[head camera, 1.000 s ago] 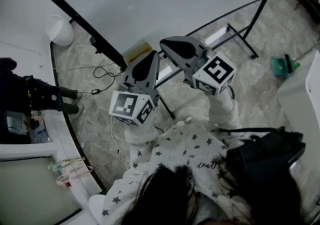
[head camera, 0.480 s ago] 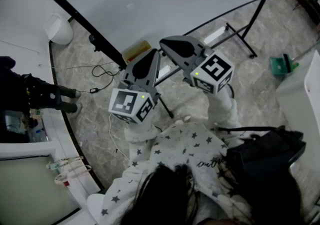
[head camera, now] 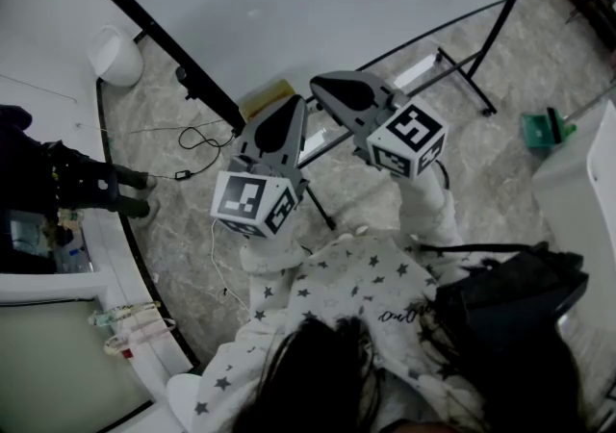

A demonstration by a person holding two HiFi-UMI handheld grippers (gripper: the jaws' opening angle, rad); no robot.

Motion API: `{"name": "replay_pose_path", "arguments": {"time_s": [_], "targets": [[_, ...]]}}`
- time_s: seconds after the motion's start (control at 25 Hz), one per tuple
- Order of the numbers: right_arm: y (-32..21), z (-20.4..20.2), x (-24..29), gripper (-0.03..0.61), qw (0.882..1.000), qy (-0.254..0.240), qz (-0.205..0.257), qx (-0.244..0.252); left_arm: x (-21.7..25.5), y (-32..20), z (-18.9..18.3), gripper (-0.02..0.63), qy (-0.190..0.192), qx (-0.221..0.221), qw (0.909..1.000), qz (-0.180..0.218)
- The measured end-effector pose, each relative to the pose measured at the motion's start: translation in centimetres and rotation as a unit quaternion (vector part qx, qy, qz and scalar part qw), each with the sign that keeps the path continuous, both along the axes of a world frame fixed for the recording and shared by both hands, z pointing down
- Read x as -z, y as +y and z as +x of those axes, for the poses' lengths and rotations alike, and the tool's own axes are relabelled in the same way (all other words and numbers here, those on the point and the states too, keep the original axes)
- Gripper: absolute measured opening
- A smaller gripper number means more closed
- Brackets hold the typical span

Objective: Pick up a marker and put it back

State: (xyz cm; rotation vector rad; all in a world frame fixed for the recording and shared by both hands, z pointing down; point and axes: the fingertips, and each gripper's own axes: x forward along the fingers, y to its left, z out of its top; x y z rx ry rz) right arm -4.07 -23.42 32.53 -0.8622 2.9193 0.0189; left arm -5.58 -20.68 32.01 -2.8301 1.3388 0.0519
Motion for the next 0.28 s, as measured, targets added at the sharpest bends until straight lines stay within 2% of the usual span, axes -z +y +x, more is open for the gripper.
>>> {"name": "replay_pose_path", "arguments": {"time_s": [0.28], "targets": [[-0.23,0.32,-0.17,0.008,1.0,-0.008,-0.001,0.0,0.61,-0.09,-0.68,0.0,0.007,0.016,0.9998,0.008]]}}
